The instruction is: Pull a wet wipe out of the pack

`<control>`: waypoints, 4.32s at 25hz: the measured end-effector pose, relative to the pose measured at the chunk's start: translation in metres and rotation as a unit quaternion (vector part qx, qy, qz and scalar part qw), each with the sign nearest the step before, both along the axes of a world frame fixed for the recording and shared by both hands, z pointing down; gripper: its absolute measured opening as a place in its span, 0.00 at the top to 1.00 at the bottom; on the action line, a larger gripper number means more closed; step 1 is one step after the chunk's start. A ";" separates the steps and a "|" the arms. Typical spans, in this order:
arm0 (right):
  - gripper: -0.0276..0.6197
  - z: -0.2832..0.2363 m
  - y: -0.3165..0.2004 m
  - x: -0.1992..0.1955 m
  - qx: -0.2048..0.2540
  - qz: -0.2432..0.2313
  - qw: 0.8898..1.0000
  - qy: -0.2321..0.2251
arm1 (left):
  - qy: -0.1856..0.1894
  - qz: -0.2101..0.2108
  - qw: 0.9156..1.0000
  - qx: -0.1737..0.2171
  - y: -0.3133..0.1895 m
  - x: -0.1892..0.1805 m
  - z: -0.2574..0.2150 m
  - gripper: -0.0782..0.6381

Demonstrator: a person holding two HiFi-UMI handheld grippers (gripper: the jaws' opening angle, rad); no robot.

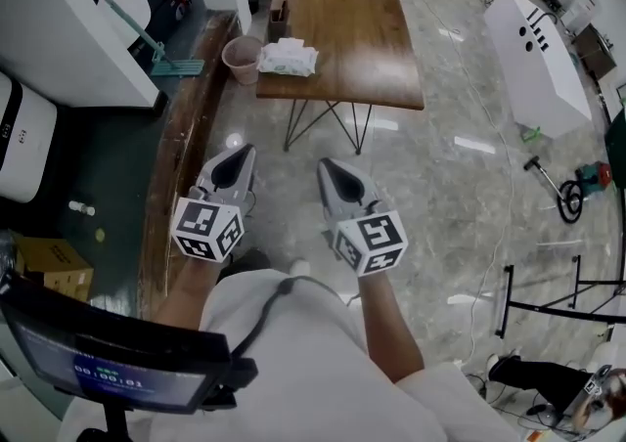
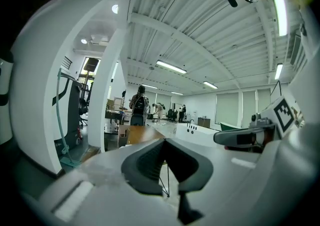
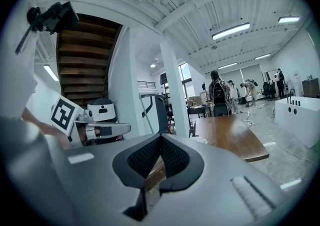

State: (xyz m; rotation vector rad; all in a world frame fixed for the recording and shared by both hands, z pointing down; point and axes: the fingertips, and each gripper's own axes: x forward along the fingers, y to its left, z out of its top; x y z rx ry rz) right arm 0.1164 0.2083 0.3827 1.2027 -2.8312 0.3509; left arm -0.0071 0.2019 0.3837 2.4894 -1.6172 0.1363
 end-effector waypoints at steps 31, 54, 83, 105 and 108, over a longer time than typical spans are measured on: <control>0.95 0.004 -0.179 -0.041 -0.006 0.034 0.999 0.030 | 0.014 0.082 0.996 -0.018 -0.203 -0.019 0.012 0.89; 0.94 0.013 -0.317 -0.108 -0.046 0.096 0.993 0.048 | 0.027 0.212 0.975 -0.064 -0.353 -0.052 0.043 0.88; 0.94 0.014 -0.402 -0.152 -0.015 -0.129 0.990 0.049 | 0.032 0.006 0.998 -0.044 -0.373 -0.109 0.030 0.88; 0.94 0.158 -0.449 -0.147 -0.093 -0.243 0.944 0.205 | 0.020 -0.065 0.988 -0.140 -0.389 -0.083 0.101 0.88; 0.91 0.178 -0.448 -0.152 -0.101 -0.258 0.933 0.230 | 0.025 -0.056 0.987 -0.149 -0.393 -0.072 0.107 0.88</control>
